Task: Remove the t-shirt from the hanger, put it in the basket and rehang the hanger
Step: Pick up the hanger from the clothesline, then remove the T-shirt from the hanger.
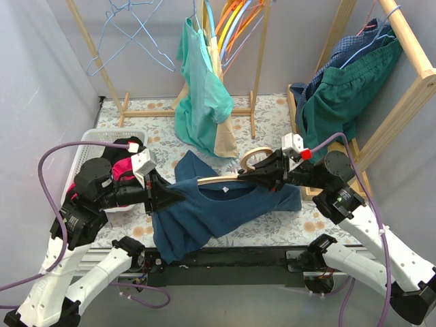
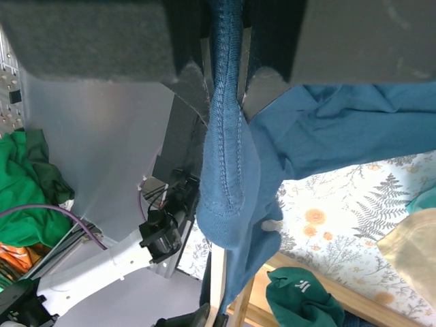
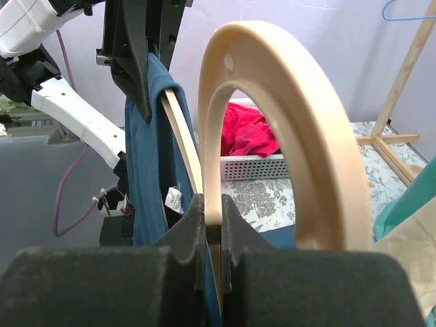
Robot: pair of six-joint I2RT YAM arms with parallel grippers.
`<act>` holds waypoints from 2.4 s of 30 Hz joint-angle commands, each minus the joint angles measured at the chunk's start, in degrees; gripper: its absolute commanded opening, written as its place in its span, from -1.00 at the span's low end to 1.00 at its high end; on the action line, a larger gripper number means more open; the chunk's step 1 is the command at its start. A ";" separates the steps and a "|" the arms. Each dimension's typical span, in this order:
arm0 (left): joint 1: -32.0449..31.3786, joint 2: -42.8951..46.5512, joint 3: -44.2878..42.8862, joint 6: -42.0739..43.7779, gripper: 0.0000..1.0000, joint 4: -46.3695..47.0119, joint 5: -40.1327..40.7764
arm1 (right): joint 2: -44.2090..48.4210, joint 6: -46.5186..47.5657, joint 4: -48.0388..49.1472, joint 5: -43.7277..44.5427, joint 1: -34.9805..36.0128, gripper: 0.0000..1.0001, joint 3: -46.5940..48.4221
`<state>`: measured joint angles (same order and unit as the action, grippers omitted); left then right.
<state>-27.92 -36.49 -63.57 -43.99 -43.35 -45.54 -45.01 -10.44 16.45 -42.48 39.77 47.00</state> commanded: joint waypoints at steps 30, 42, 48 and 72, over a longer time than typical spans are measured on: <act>-0.03 -1.30 14.88 -9.01 0.14 15.22 50.46 | 2.74 10.26 -13.72 11.28 0.31 -0.97 6.79; -0.03 -2.35 14.01 -11.12 -1.00 14.62 76.95 | 4.41 15.26 -22.49 12.60 0.22 -0.97 6.79; 0.06 -7.01 9.87 -12.00 -1.00 12.07 84.03 | 7.22 19.49 -29.62 12.07 0.40 -0.97 7.92; 0.15 -9.92 19.27 -13.85 -1.00 13.29 50.75 | -0.84 19.76 -19.10 10.14 0.31 -0.97 9.16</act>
<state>-28.23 -46.92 -45.76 -59.31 -30.30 15.33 -42.22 11.42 -13.37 -29.82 40.18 57.06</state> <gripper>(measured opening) 0.033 0.080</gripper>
